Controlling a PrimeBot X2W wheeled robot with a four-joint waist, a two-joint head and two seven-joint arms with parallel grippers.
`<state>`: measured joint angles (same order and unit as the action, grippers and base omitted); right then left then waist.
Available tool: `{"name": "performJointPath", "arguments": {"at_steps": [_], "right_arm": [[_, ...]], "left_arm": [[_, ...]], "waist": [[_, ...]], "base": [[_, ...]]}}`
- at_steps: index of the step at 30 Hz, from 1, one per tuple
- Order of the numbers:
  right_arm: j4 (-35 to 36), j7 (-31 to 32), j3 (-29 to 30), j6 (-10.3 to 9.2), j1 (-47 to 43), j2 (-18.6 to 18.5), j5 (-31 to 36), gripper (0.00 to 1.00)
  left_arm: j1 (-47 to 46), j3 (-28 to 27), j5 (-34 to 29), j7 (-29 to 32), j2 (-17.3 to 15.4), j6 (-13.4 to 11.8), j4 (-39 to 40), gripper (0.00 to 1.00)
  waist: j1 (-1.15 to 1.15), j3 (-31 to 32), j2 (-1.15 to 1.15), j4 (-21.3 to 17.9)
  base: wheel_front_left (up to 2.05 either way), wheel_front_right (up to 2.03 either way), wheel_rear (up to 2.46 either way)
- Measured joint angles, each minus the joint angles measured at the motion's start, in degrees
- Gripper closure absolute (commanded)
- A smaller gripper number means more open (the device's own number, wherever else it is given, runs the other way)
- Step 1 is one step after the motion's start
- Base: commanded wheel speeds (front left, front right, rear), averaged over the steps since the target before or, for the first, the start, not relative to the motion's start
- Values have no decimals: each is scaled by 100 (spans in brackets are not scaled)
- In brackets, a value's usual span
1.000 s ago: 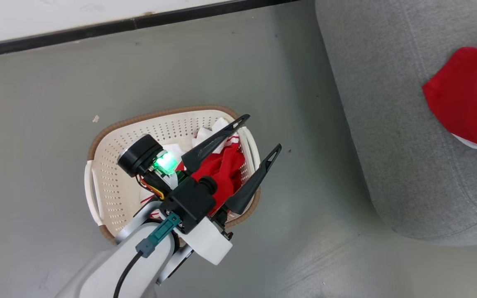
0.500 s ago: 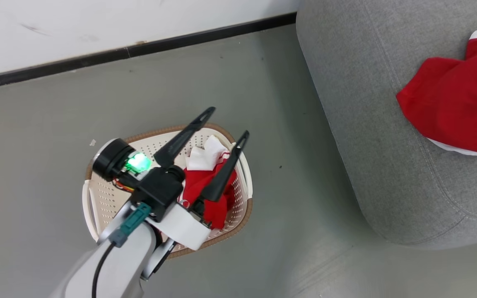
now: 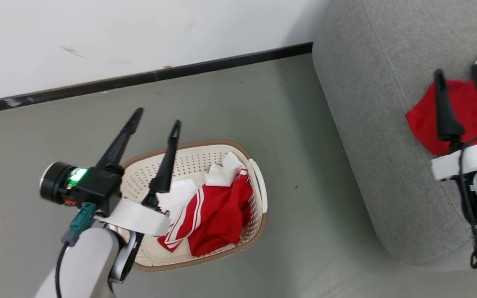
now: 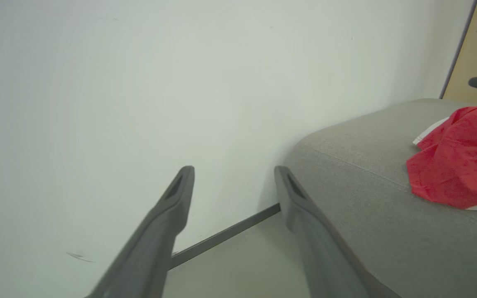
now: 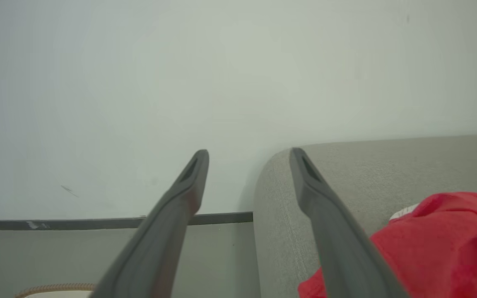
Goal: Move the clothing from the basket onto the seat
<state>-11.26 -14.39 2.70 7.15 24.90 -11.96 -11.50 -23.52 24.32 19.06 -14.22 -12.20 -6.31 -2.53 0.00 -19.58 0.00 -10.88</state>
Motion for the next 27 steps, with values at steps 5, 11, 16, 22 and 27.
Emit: {"name": "performJointPath", "arguments": {"at_steps": [5,11,16,22,27], "right_arm": [[126,0,-197,0,0,185,35,0],[135,0,-406,0,-48,435,40,0],[101,0,-553,-1,-339,477,71,0],[88,0,-569,-1,-653,508,211,0],[99,0,-545,-1,-1032,597,214,0]], "left_arm": [[286,-338,155,-7,-18,-164,-70,0],[636,-675,319,-8,-16,-296,-138,0],[870,-911,363,-8,-4,-333,-103,0],[1244,-1133,365,-8,42,-363,-71,0],[1493,-1245,375,-8,103,-363,-67,0]], "waist": [[0,170,0,182],[0,371,0,406],[0,534,0,582],[0,735,0,764],[0,907,0,892]], "base": [[0,0,0],[0,0,0],[0,0,0],[0,0,0],[0,0,0]]}}
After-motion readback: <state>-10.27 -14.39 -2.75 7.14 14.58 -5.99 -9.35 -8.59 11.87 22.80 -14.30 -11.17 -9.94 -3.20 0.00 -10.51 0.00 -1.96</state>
